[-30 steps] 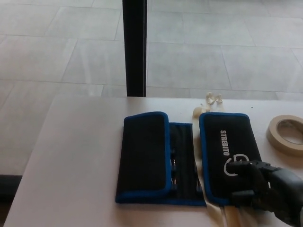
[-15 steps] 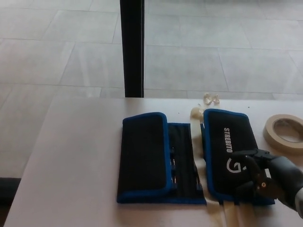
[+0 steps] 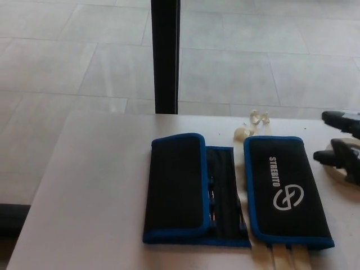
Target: The robot uses its right hand to lift an edge of the toolkit kept in middle of the desk and make one fold in it
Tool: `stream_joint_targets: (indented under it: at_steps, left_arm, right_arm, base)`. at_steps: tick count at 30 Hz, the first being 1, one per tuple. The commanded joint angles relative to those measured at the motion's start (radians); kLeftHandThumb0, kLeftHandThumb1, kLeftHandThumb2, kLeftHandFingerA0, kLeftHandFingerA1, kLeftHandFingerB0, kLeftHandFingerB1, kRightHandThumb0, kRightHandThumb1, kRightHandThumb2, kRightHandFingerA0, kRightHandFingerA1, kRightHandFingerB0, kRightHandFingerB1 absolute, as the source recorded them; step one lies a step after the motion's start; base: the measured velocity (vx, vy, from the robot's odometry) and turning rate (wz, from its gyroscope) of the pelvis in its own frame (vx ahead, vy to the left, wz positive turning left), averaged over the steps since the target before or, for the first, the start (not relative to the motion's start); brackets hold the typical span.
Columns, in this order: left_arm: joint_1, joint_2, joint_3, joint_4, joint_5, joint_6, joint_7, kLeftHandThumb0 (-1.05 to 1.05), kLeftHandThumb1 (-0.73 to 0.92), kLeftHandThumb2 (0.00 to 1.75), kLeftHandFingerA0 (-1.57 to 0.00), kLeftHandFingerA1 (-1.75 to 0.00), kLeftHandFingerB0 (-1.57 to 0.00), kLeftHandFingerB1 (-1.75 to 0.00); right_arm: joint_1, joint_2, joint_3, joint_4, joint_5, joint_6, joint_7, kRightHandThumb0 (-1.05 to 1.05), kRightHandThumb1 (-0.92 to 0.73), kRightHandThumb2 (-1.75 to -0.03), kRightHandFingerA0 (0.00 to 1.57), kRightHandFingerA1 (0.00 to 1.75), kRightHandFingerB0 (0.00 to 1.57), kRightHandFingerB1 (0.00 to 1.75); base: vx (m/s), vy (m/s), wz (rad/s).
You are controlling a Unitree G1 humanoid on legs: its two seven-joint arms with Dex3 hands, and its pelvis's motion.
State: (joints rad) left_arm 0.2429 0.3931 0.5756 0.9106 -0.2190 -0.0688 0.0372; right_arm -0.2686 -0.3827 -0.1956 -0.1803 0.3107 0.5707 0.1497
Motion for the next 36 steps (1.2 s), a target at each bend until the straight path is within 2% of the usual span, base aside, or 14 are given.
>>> stream_joint_targets:
  at_steps: [1, 8, 9, 10, 13, 14, 17, 23, 28, 29, 32, 33, 34, 36]
  left_arm:
    - [0.007, 0.036, -0.005, 0.031, 0.005, -0.032, -0.014, -0.62, 0.62, 0.59, -0.55, -0.79, -0.58, -0.58]
    - [0.003, 0.036, -0.003, 0.011, 0.001, -0.019, -0.01, -0.65, 0.62, 0.59, -0.55, -0.76, -0.58, -0.59]
    - [0.0, 0.036, -0.004, 0.009, 0.004, -0.021, -0.004, -0.65, 0.62, 0.59, -0.55, -0.75, -0.59, -0.58]
    - [0.0, 0.036, -0.006, 0.008, 0.008, -0.021, 0.002, -0.65, 0.62, 0.59, -0.56, -0.75, -0.59, -0.57]
    - [-0.002, 0.035, -0.004, 0.001, 0.005, -0.007, 0.008, -0.64, 0.62, 0.59, -0.56, -0.74, -0.59, -0.54]
    - [-0.004, 0.034, -0.003, 0.002, 0.004, -0.01, 0.008, -0.63, 0.62, 0.59, -0.58, -0.77, -0.6, -0.57]
    - [-0.013, 0.034, -0.003, 0.016, 0.003, -0.018, 0.004, -0.64, 0.63, 0.59, -0.55, -0.73, -0.56, -0.55]
    - [-0.012, 0.025, -0.002, 0.011, 0.001, -0.02, 0.007, -0.66, 0.62, 0.59, -0.58, -0.76, -0.59, -0.54]
    - [-0.013, 0.02, -0.012, -0.001, 0.009, -0.009, 0.009, -0.66, 0.63, 0.59, -0.54, -0.72, -0.57, -0.53]
    - [-0.016, 0.02, -0.012, 0.004, 0.009, -0.012, 0.012, -0.66, 0.63, 0.59, -0.56, -0.7, -0.57, -0.54]
    - [-0.022, 0.014, -0.013, 0.015, 0.011, -0.018, 0.017, -0.66, 0.63, 0.59, -0.56, -0.7, -0.57, -0.54]
    - [-0.016, 0.009, -0.012, 0.012, 0.006, -0.024, 0.006, -0.68, 0.63, 0.59, -0.54, -0.73, -0.59, -0.57]
    - [-0.015, 0.009, -0.009, 0.012, 0.003, -0.024, 0.009, -0.67, 0.63, 0.59, -0.56, -0.72, -0.57, -0.55]
    - [-0.017, 0.011, -0.009, 0.022, 0.003, -0.033, 0.003, -0.67, 0.63, 0.59, -0.55, -0.7, -0.57, -0.54]
  right_arm:
    - [-0.014, -0.03, -0.29, 0.068, 0.084, -0.027, -0.069, -0.17, -0.54, -0.59, 0.47, 0.49, 0.49, 0.44]
    - [-0.021, -0.13, -0.511, 0.372, 0.008, -0.197, -0.158, -0.2, -0.5, -0.55, 0.74, 0.52, 0.66, 0.45]
    - [-0.019, -0.151, -0.59, 0.481, 0.035, -0.237, -0.19, -0.34, -0.44, -0.54, 0.86, 0.69, 0.84, 0.49]
    - [-0.016, -0.164, -0.635, 0.55, 0.047, -0.265, -0.209, -0.41, -0.41, -0.53, 0.95, 0.79, 0.9, 0.54]
    - [-0.014, -0.183, -0.706, 0.677, 0.067, -0.307, -0.248, -0.48, -0.39, -0.58, 0.95, 0.92, 0.89, 0.6]
    - [-0.007, -0.186, -0.734, 0.715, 0.077, -0.33, -0.26, -0.54, -0.37, -0.65, 1.14, 1.09, 0.87, 0.7]
    - [0.004, -0.213, -0.837, 0.884, 0.116, -0.399, -0.336, -0.53, -0.29, -0.78, 1.3, 1.18, 0.89, 0.83]
    - [0.025, -0.212, -0.956, 1.023, 0.17, -0.457, -0.392, -0.45, -0.21, -0.95, 1.35, 1.28, 0.81, 0.94]
    - [0.026, -0.192, -0.993, 1.097, 0.173, -0.495, -0.418, -0.39, -0.21, -0.98, 1.15, 1.36, 0.78, 1.03]
    - [0.029, -0.181, -0.991, 1.103, 0.164, -0.499, -0.423, -0.36, -0.24, -0.99, 1.31, 1.26, 0.79, 0.98]
    - [0.027, -0.173, -0.988, 1.124, 0.147, -0.51, -0.431, -0.36, -0.24, -0.99, 1.31, 1.26, 0.79, 0.98]
    - [0.031, -0.146, -0.977, 1.144, 0.141, -0.533, -0.417, -0.38, -0.24, -1.02, 1.22, 1.36, 0.72, 1.07]
    - [0.028, -0.136, -0.976, 1.159, 0.141, -0.54, -0.417, -0.33, -0.23, -1.0, 1.35, 1.28, 0.78, 0.95]
    - [0.033, -0.122, -0.967, 1.168, 0.134, -0.553, -0.403, -0.39, -0.2, -1.01, 1.32, 1.31, 0.73, 1.0]
  base:
    - [0.0, 0.0, 0.0]
    - [0.0, 0.0, 0.0]
    - [0.0, 0.0, 0.0]
    - [0.0, 0.0, 0.0]
    - [0.0, 0.0, 0.0]
    - [0.0, 0.0, 0.0]
    - [0.0, 0.0, 0.0]
    - [0.0, 0.0, 0.0]
    - [0.0, 0.0, 0.0]
    - [0.0, 0.0, 0.0]
    - [0.0, 0.0, 0.0]
    - [0.0, 0.0, 0.0]
    - [0.0, 0.0, 0.0]
    - [0.0, 0.0, 0.0]
